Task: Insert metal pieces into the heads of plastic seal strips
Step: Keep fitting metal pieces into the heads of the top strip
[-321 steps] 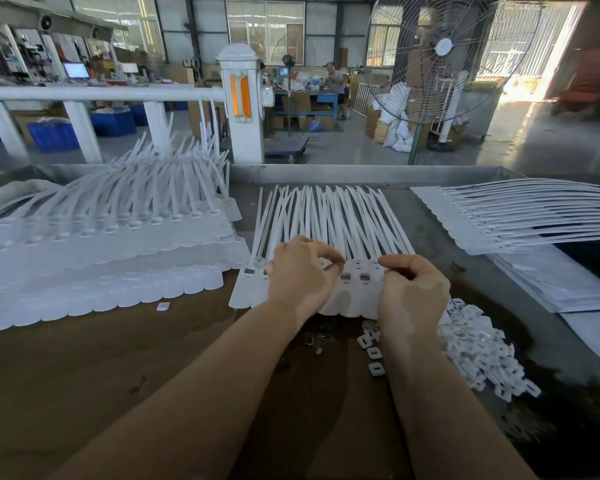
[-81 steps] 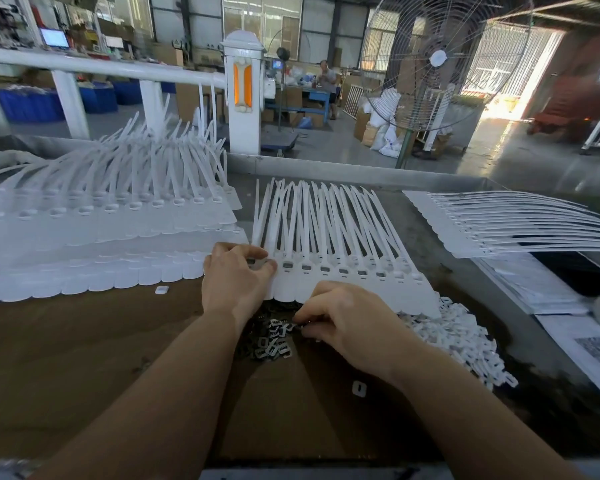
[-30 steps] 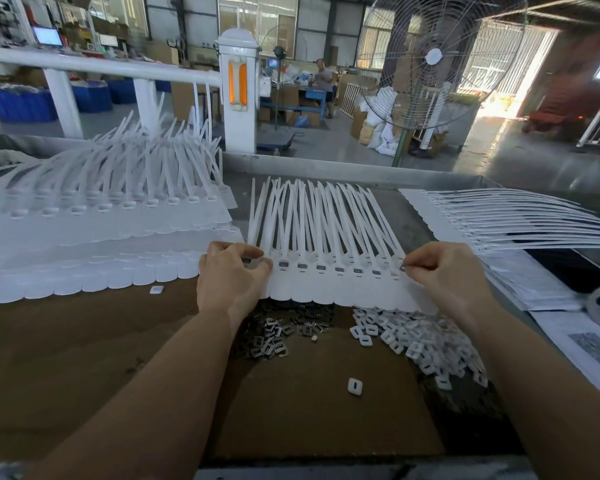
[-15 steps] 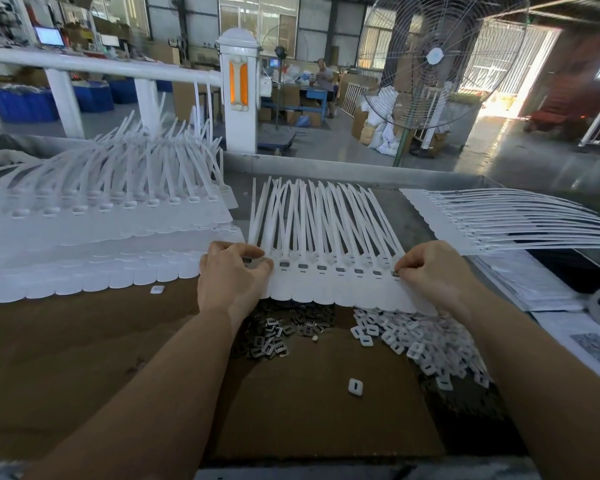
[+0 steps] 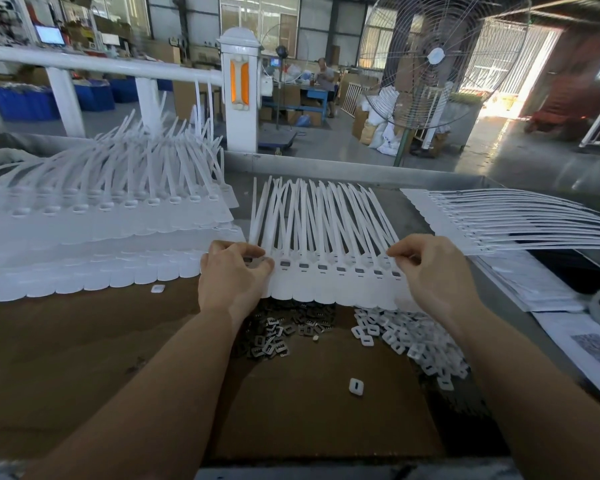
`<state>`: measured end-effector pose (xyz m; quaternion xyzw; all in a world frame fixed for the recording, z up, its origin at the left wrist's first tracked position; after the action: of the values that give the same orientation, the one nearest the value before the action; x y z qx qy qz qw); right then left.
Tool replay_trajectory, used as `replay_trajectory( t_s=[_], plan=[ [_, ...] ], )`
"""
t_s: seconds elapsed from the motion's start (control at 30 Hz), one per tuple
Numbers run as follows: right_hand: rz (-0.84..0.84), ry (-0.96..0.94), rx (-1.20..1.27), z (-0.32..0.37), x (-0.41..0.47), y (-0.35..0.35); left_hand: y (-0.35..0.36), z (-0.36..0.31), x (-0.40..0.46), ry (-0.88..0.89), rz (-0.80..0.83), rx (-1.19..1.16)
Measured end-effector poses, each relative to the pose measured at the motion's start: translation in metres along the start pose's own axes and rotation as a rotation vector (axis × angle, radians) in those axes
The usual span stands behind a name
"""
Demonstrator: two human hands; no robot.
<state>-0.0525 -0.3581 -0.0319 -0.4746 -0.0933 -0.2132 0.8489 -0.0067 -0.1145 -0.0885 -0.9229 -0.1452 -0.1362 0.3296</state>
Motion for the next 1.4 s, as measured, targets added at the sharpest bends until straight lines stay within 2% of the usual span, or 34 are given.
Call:
replay_trajectory(
  t_s=[0.27, 0.43, 0.67, 1.07, 1.4],
  plan=[
    [0.198, -0.389, 0.06, 0.046, -0.053, 0.038, 0.0, -0.001, -0.001, 0.002, 0.004, -0.006],
    [0.193, -0.474, 0.081, 0.042, -0.065, 0.047, 0.0, -0.001, 0.0, 0.007, 0.001, -0.004],
    [0.156, -0.481, -0.037, 0.043, -0.065, 0.054, 0.001, 0.0, 0.0, 0.008, -0.001, 0.001],
    [0.114, -0.471, 0.053, 0.042, -0.065, 0.054, 0.003, 0.002, 0.001, -0.001, 0.0, -0.01],
    [0.197, -0.475, 0.037, 0.041, -0.067, 0.054, 0.003, 0.003, 0.002, 0.006, -0.006, -0.014]
  ],
)
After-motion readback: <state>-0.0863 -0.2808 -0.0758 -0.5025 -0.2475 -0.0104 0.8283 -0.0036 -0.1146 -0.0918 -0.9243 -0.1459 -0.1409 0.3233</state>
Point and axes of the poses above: each hand's wrist, its own x-axis towards the middle knuckle, its own y-axis out of the palm, z = x × y, the point moved 3 cm from there along x, towards the middle knuckle, and after that the axes turned 6 degrees about y, right-handed, at the moved point
